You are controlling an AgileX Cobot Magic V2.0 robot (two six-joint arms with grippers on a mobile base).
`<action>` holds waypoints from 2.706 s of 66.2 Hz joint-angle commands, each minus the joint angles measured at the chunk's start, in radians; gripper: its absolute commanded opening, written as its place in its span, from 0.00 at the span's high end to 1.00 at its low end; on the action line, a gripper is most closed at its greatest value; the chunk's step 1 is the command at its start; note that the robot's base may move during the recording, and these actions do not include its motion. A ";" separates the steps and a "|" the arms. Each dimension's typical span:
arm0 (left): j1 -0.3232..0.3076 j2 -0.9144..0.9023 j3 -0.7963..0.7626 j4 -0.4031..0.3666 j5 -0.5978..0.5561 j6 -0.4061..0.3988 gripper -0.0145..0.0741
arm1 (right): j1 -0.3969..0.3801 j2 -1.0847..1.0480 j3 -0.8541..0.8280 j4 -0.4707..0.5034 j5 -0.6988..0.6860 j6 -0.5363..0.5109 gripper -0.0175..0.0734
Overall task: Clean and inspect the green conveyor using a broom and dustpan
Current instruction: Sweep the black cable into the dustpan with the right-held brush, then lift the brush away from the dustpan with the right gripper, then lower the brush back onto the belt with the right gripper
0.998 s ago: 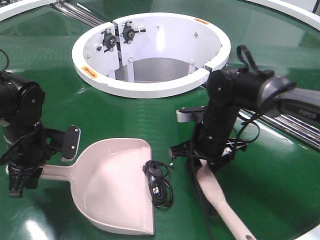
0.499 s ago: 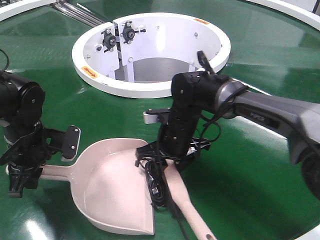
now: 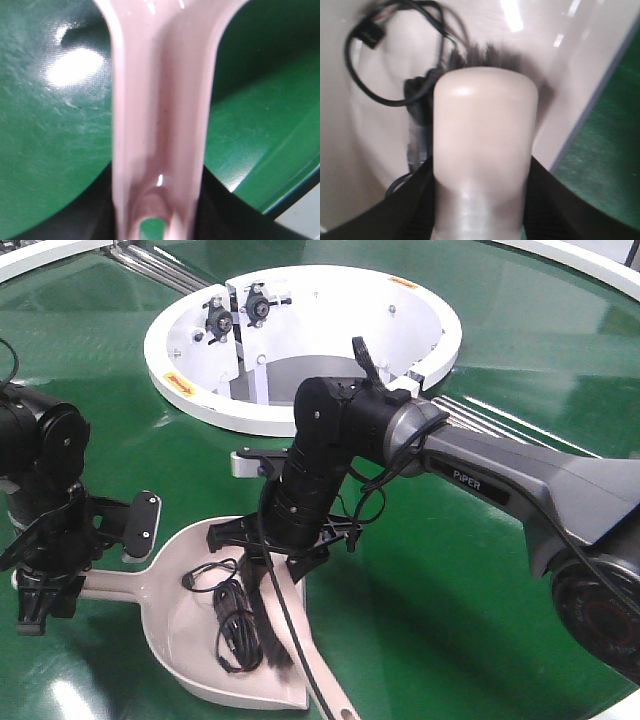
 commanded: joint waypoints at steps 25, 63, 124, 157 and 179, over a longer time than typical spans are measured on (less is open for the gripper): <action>-0.009 -0.036 -0.027 -0.020 0.030 -0.003 0.86 | -0.004 -0.121 -0.031 -0.010 0.053 0.008 0.81; -0.009 -0.036 -0.027 -0.020 0.030 -0.003 0.86 | -0.148 -0.355 0.213 -0.162 0.053 -0.031 0.81; -0.009 -0.036 -0.027 -0.020 0.030 -0.003 0.86 | -0.345 -0.267 0.330 -0.314 0.053 -0.108 0.81; -0.009 -0.036 -0.027 -0.020 0.030 -0.003 0.86 | -0.345 -0.224 0.330 -0.283 0.052 -0.107 0.81; -0.009 -0.036 -0.027 -0.020 0.030 -0.003 0.86 | -0.345 -0.224 0.330 -0.284 0.053 -0.102 0.79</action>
